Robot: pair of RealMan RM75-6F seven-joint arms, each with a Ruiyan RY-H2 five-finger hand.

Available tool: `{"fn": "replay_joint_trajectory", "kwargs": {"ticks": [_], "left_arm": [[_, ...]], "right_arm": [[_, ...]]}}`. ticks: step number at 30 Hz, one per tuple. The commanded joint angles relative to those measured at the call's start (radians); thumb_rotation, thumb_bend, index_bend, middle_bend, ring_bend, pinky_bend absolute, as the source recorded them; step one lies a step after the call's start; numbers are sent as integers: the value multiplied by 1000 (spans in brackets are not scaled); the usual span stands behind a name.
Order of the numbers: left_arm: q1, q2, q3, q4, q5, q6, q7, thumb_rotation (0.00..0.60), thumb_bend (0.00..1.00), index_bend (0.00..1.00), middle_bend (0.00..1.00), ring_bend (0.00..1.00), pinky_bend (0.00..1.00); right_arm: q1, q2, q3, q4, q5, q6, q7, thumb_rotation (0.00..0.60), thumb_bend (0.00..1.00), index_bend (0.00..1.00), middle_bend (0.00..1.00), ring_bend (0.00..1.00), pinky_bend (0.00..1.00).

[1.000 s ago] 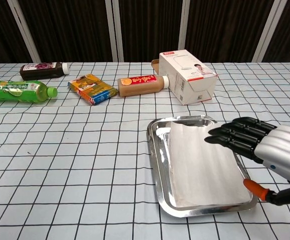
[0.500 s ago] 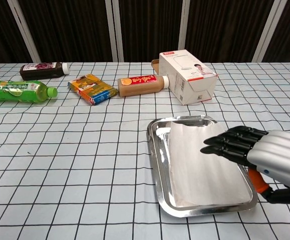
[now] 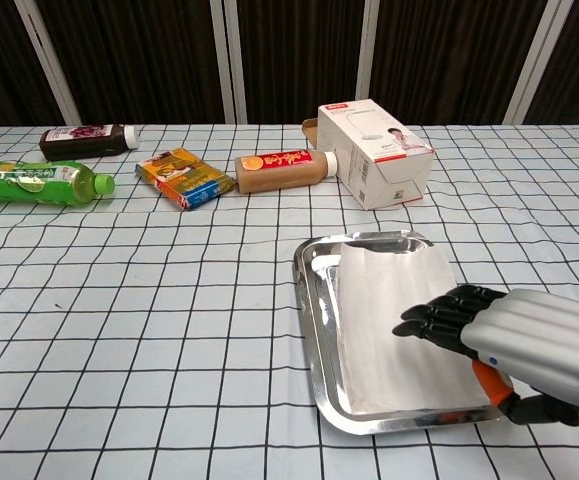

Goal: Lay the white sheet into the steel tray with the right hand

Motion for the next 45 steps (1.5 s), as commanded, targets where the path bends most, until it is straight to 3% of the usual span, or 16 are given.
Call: {"fn": "replay_joint_trajectory", "kwargs": {"ticks": [1, 26, 45], "left_arm": [[-1, 0, 0, 0, 0, -1, 1, 600, 0, 0, 0, 0, 0], [0, -1, 0, -1, -1, 1, 4, 600, 0, 0, 0, 0, 0], [0, -4, -2, -1, -4, 1, 12, 600, 0, 0, 0, 0, 0]], "right_arm": [[1, -2, 0, -9, 28, -8, -21, 600, 1000, 0, 45, 0, 0], [25, -19, -27, -7, 111, -26, -60, 600, 1000, 0, 45, 0, 0], [52, -8, -61, 48, -7, -20, -6, 600, 1000, 0, 45, 0, 0]]}}
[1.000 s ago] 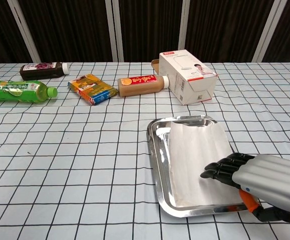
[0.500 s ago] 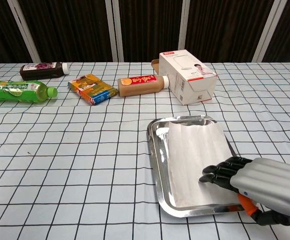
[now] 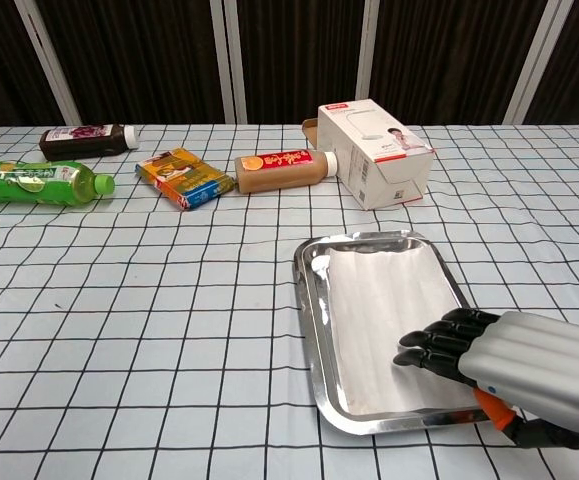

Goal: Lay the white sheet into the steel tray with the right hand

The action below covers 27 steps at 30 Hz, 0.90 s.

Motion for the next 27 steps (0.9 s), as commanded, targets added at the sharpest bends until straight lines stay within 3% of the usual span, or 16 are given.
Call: {"fn": "replay_joint_trajectory", "kwargs": {"ticks": [1, 18, 27], "left_arm": [[0, 0, 0, 0, 0, 0, 0, 600, 0, 0, 0, 0, 0], [0, 0, -1, -1, -2, 1, 0, 600, 0, 0, 0, 0, 0], [1, 0, -1, 1, -1, 2, -2, 600, 0, 0, 0, 0, 0]], "right_arm": [[3, -1, -4, 8, -6, -3, 3, 600, 1000, 0, 45, 0, 0], [10, -20, -18, 29, -28, -5, -5, 600, 1000, 0, 45, 0, 0], [-4, -18, -4, 22, -60, 62, -28, 600, 1000, 0, 45, 0, 0]]}}
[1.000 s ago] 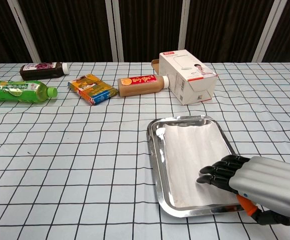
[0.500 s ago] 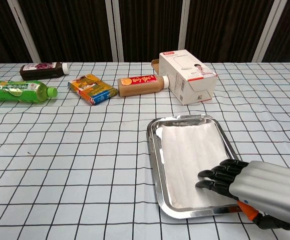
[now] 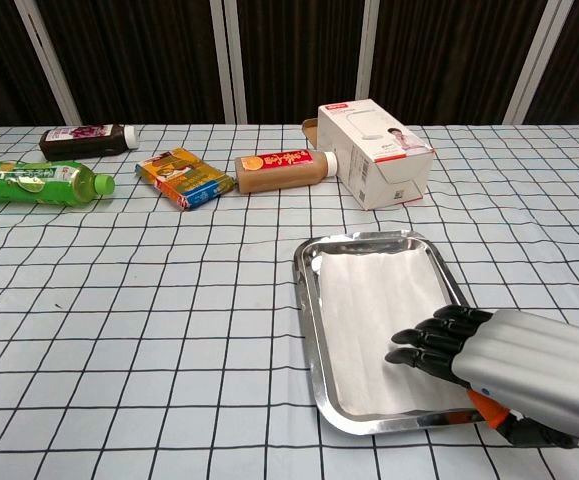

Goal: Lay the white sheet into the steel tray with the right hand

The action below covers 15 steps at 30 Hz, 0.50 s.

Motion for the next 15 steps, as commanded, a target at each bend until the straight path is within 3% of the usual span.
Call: {"fn": "replay_joint_trajectory", "kwargs": {"ticks": [1, 5, 7, 12, 15], "left_arm": [[0, 0, 0, 0, 0, 0, 0, 600, 0, 0, 0, 0, 0], [0, 0, 0, 0, 0, -1, -1, 600, 0, 0, 0, 0, 0], [0, 1, 1, 0, 1, 0, -1, 600, 0, 0, 0, 0, 0], [2, 3, 2, 2, 4, 3, -4, 600, 0, 0, 0, 0, 0], [3, 4, 4, 3, 8, 5, -2, 600, 0, 0, 0, 0, 0]], "right_arm": [[-7, 6, 7, -12, -21, 32, -12, 600, 1000, 0, 45, 0, 0], [-16, 29, 14, -42, -58, 81, -11, 600, 996, 0, 45, 0, 0], [-26, 47, 21, -60, -75, 117, -8, 600, 946, 0, 44, 0, 0], [-87, 113, 39, -100, -120, 274, 45, 600, 665, 0, 6, 0, 0], [-149, 170, 45, -113, -124, 390, 127, 600, 578, 0, 0, 0, 0]]}}
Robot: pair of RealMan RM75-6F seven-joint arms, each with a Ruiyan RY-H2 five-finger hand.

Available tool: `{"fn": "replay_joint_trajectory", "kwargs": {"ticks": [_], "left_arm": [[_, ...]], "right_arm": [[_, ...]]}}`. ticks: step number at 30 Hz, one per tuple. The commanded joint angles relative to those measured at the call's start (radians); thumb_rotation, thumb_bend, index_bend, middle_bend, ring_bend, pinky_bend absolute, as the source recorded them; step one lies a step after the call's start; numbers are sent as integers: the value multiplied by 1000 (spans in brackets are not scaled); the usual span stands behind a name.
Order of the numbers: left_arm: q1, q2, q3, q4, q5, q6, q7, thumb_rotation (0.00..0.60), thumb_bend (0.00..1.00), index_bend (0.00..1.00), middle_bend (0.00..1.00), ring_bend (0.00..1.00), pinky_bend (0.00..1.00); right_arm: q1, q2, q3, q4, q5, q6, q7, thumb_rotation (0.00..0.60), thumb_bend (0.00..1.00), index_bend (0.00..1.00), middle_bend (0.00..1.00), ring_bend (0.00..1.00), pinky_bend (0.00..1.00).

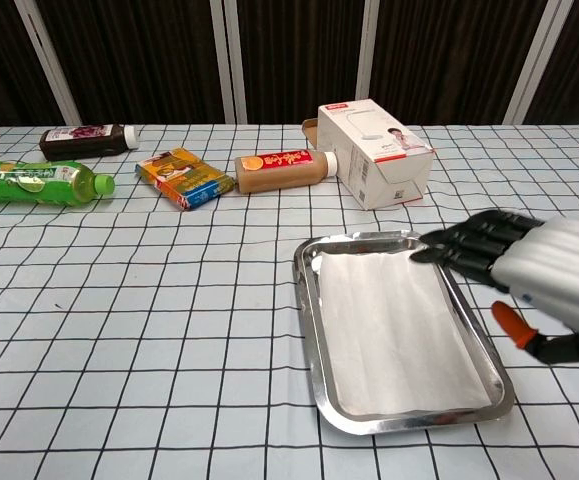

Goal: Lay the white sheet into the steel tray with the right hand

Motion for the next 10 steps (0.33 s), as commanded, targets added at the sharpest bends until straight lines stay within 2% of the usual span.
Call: {"fn": "replay_joint_trajectory", "kwargs": {"ticks": [1, 6, 10], "left_arm": [[1, 0, 1, 0, 4, 4, 2, 600, 0, 0, 0, 0, 0], [5, -3, 4, 1, 13, 15, 16, 600, 0, 0, 0, 0, 0], [8, -9, 1, 5, 19, 29, 40, 600, 0, 0, 0, 0, 0]], "right_arm": [[-95, 90, 12, -30, -17, 161, 119, 600, 557, 0, 0, 0, 0], [-188, 165, -15, -1, 12, 264, 255, 600, 425, 0, 0, 0, 0], [-243, 207, -34, -7, 18, 316, 347, 600, 397, 0, 0, 0, 0]]}}
